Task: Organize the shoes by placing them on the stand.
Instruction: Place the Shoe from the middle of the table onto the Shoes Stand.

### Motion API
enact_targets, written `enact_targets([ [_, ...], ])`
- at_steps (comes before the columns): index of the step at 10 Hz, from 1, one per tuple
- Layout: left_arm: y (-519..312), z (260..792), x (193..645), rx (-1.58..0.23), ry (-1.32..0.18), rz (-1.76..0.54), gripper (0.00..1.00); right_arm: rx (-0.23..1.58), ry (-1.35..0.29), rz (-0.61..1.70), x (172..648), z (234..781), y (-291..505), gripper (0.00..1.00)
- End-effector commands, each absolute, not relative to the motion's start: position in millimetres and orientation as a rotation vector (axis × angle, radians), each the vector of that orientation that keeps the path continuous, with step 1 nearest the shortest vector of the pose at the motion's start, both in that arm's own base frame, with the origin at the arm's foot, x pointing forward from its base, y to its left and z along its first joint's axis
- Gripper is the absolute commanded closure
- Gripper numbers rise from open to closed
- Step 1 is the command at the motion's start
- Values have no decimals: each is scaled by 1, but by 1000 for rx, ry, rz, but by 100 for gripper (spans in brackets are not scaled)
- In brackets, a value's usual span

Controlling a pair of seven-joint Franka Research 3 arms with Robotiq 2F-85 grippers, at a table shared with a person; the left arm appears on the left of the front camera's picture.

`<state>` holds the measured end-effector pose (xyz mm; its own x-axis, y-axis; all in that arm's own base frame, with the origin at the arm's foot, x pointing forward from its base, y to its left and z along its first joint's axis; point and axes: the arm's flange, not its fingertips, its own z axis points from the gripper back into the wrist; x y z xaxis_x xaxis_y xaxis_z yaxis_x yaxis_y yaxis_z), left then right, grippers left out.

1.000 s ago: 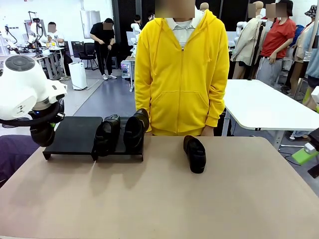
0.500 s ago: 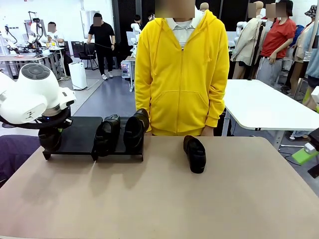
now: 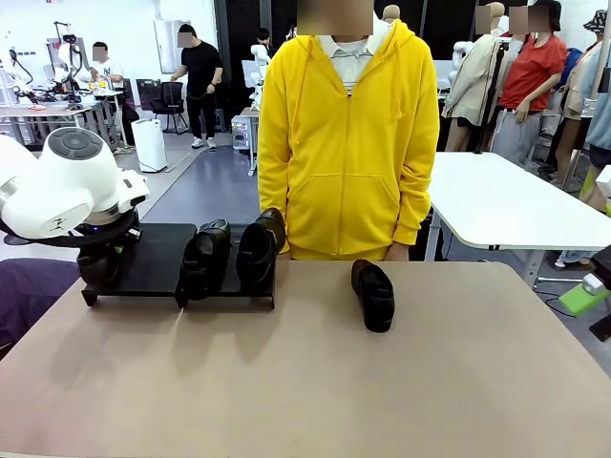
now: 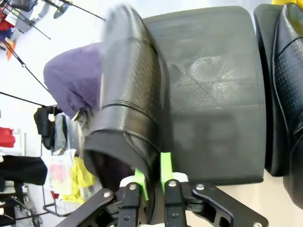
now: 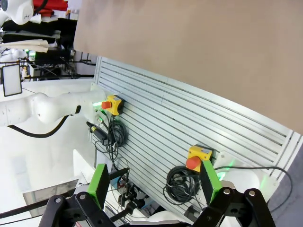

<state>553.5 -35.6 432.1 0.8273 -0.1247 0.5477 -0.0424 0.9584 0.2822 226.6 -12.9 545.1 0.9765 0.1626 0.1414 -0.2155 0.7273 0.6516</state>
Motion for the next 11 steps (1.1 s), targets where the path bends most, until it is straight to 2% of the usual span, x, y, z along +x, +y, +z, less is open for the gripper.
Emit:
enact_targets([
  [1, -38, 431, 559, 322, -661, -23, 0, 724, -71, 210, 226, 547, -15, 0],
  [5, -40, 434, 558, 347, -691, -24, 0, 724, -71, 210, 226, 547, -15, 0],
  [7, -39, 454, 542, 327, -688, -42, 0, 724, -71, 210, 226, 547, -15, 0],
  [9, -39, 503, 498, 252, -583, -108, 0, 724, -71, 210, 226, 547, -15, 0],
  [11, -38, 558, 438, 164, -554, -145, 0, 724, -71, 210, 226, 547, -15, 0],
])
